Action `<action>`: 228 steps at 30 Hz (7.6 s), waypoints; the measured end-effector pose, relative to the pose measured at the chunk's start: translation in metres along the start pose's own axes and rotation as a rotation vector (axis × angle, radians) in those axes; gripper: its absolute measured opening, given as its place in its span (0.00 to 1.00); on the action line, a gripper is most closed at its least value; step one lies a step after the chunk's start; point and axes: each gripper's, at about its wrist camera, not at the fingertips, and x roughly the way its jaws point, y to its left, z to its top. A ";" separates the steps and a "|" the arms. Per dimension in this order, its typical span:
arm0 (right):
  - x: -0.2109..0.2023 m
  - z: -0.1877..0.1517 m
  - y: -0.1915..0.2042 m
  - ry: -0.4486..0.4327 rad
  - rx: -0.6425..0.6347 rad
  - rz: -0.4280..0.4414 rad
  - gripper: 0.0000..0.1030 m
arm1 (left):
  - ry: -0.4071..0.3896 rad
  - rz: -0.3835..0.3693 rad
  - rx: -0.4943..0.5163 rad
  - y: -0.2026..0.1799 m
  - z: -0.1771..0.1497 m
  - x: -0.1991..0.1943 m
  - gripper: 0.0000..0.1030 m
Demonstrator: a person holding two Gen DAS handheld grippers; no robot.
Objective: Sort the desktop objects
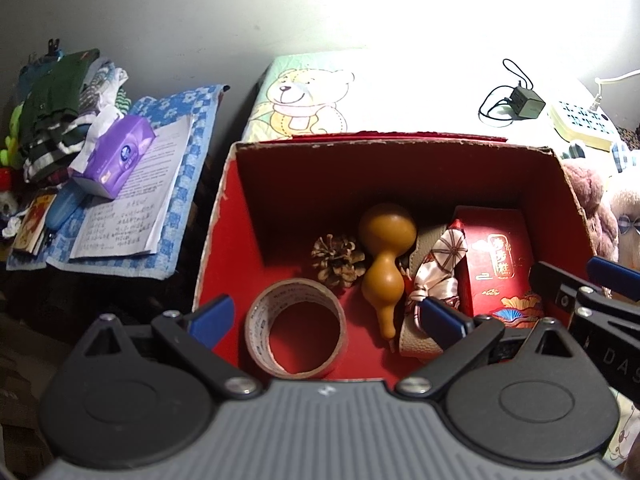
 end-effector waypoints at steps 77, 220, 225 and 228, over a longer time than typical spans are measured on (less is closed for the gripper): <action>-0.015 -0.077 0.024 0.122 -0.012 -0.036 0.65 | 0.210 -0.056 0.042 -0.001 -0.099 0.028 0.97; 0.039 0.017 0.002 0.096 0.006 -0.105 0.66 | 0.041 -0.001 0.091 -0.007 0.005 0.052 0.99; 0.039 0.017 0.002 0.096 0.010 -0.104 0.66 | 0.051 -0.007 0.096 -0.008 0.005 0.054 0.99; 0.039 0.018 0.002 0.096 0.014 -0.102 0.66 | 0.060 -0.011 0.093 -0.008 0.006 0.056 0.99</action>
